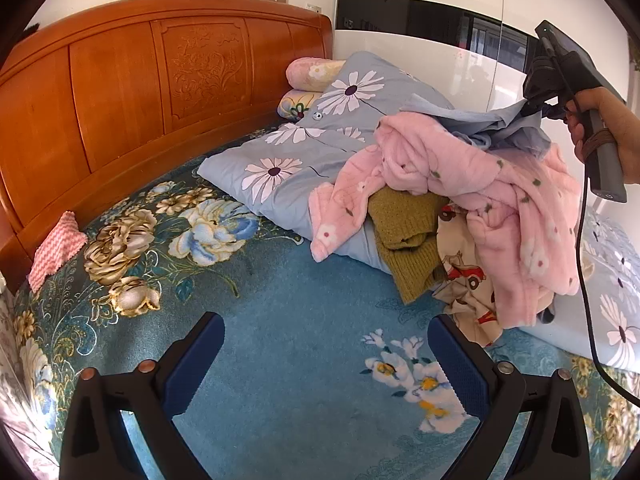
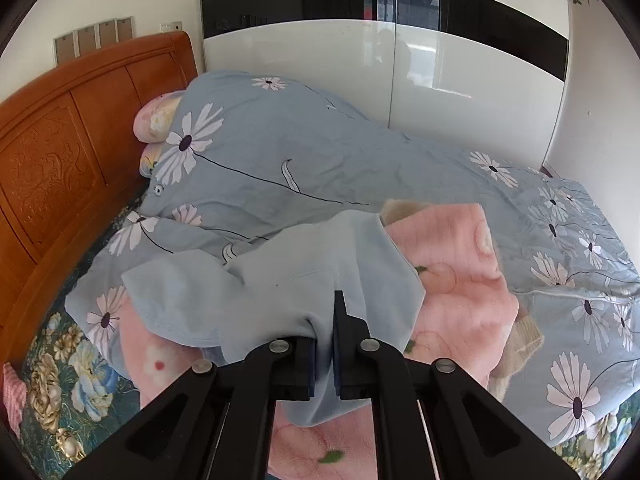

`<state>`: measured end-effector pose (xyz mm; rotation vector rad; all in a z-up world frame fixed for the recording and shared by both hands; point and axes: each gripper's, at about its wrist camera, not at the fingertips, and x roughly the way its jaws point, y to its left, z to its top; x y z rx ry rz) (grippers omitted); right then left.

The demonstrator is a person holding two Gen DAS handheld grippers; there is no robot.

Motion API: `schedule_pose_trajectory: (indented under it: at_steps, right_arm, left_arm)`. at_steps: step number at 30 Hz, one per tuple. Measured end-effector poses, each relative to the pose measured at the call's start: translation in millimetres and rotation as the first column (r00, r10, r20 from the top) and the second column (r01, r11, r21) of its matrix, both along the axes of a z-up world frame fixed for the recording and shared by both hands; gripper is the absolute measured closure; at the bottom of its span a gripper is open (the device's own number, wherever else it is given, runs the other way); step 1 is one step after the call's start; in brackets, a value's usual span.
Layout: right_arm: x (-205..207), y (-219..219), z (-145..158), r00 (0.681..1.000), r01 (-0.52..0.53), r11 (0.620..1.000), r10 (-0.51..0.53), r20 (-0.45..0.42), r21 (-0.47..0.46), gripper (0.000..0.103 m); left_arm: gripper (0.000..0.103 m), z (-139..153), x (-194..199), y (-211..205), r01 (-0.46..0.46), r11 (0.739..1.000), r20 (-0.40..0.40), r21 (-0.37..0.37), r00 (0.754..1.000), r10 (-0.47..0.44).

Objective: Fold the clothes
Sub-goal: 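Lift the light blue t-shirt out of the pile with the right gripper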

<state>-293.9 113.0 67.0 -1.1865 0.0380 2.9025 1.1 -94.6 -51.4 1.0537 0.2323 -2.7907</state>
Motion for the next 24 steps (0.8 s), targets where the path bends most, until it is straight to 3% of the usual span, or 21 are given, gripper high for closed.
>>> schedule_pose_trajectory:
  at_steps: [5, 10, 13, 17, 20, 24]
  right_arm:
    - [25.6, 6.6, 65.5, 0.992, -0.042, 0.990, 0.026, -0.122, -0.134, 0.098]
    - [67.9, 7.7, 144.2, 0.951, -0.143, 0.976, 0.089, -0.297, -0.165, 0.098]
    - [112.3, 13.5, 192.8, 0.899, -0.223, 0.962, 0.141, -0.415, -0.156, 0.098]
    - [187.1, 28.5, 246.6, 0.800, -0.315, 0.944, 0.207, -0.564, -0.100, 0.098]
    - [246.0, 49.7, 270.8, 0.738, -0.348, 0.935, 0.229, -0.635, -0.066, 0.098]
    - [318.5, 84.8, 282.3, 0.704, -0.344, 0.938, 0.227, -0.673, -0.044, 0.098]
  left_arm:
    - [0.000, 24.2, 13.5, 5.9, 0.002, 1.000, -0.050, -0.027, 0.999, -0.003]
    - [0.000, 47.7, 31.8, 14.4, 0.008, 0.999, -0.097, -0.038, 0.995, -0.011]
    - [0.000, 59.8, 43.9, 20.0, 0.014, 0.999, -0.129, -0.040, 0.991, -0.019]
    - [0.000, 72.1, 62.5, 27.5, 0.030, 0.997, -0.163, -0.072, 0.986, -0.042]
    - [0.000, 79.7, 76.9, 25.1, 0.025, 0.996, -0.184, -0.087, 0.982, -0.041]
    - [0.000, 85.9, 94.1, 13.6, 0.023, 0.997, -0.202, -0.073, 0.979, -0.037]
